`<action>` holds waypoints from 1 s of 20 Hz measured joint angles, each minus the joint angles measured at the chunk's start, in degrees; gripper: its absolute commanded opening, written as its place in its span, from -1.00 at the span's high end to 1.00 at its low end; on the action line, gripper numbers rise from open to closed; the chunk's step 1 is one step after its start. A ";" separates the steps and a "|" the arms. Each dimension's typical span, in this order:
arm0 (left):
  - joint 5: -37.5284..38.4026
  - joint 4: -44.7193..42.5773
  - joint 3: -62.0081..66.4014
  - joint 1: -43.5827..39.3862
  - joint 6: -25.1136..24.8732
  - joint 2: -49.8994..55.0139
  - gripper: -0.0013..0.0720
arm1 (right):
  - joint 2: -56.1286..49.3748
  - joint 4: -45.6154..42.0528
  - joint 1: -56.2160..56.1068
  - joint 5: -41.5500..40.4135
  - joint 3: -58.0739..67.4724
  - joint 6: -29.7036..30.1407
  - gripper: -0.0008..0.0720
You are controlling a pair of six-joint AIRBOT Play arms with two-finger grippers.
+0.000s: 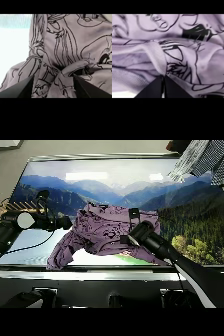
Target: Fold the clothes and pants, and hang the long-sleeved shirts on hangers.
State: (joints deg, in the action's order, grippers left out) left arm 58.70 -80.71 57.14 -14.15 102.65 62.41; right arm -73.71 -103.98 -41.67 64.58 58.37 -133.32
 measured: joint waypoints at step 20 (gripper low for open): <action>-23.78 -0.81 -11.63 -29.33 0.07 10.49 -0.56 | 9.38 6.82 -0.26 6.97 0.31 -9.84 0.89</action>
State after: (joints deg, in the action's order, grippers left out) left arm 34.92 -81.52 45.52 -43.48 102.72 72.90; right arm -64.34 -97.17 -41.93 71.55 58.67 -143.15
